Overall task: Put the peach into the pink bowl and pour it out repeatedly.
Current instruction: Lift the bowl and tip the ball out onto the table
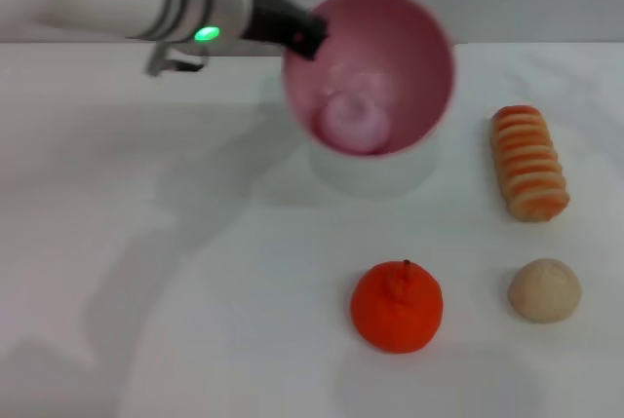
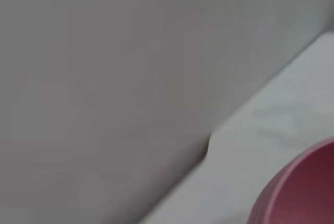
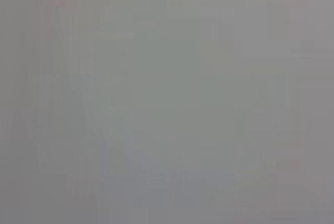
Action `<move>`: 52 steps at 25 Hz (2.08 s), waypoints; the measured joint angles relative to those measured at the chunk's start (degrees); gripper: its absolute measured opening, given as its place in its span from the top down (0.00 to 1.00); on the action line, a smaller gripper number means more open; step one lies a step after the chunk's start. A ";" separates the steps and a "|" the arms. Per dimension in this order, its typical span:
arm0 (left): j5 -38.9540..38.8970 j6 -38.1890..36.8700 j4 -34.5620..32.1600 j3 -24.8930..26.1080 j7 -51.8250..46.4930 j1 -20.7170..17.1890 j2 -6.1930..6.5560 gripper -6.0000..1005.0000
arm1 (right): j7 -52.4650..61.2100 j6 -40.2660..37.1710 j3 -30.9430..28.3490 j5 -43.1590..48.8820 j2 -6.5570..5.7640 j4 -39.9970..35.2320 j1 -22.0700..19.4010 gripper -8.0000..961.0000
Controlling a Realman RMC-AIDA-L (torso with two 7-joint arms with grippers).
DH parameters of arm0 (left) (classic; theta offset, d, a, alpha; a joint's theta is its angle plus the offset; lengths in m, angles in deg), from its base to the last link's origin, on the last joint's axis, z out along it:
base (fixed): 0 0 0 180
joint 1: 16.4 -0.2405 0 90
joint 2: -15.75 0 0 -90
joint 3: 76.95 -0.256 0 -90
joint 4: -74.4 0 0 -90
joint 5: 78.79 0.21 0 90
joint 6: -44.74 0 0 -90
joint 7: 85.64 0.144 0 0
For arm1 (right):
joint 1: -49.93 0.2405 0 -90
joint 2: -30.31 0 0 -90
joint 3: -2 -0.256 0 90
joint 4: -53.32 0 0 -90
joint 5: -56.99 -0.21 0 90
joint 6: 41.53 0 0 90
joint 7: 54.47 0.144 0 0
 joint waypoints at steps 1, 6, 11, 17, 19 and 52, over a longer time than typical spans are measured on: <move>-0.06 3.89 -0.15 -2.31 0.01 -0.37 -0.03 0.92 | -1.31 -0.70 -0.68 -1.29 0.01 1.36 -0.40 0.49; -0.30 27.65 -0.32 -17.80 0.18 -4.30 -0.09 0.92 | -3.76 -2.56 -3.22 -2.14 0.01 6.70 -1.24 0.49; -0.11 47.33 0.39 -27.41 2.09 -8.96 -0.02 0.92 | -5.17 -4.72 -4.19 -2.15 0.17 8.32 -2.41 0.49; 0.30 67.80 5.02 -35.53 4.93 -12.48 0.07 0.92 | -8.98 -13.88 -4.21 -4.14 0.40 10.67 -4.26 0.49; 0.45 71.63 6.58 -36.45 5.06 -12.80 0.19 0.92 | -9.32 -17.86 -4.23 -6.50 0.45 11.89 -4.95 0.49; 3.52 89.29 11.10 -42.11 14.83 -13.47 -0.14 0.91 | -19.66 -45.81 -16.70 -13.32 0.14 22.56 -10.96 0.50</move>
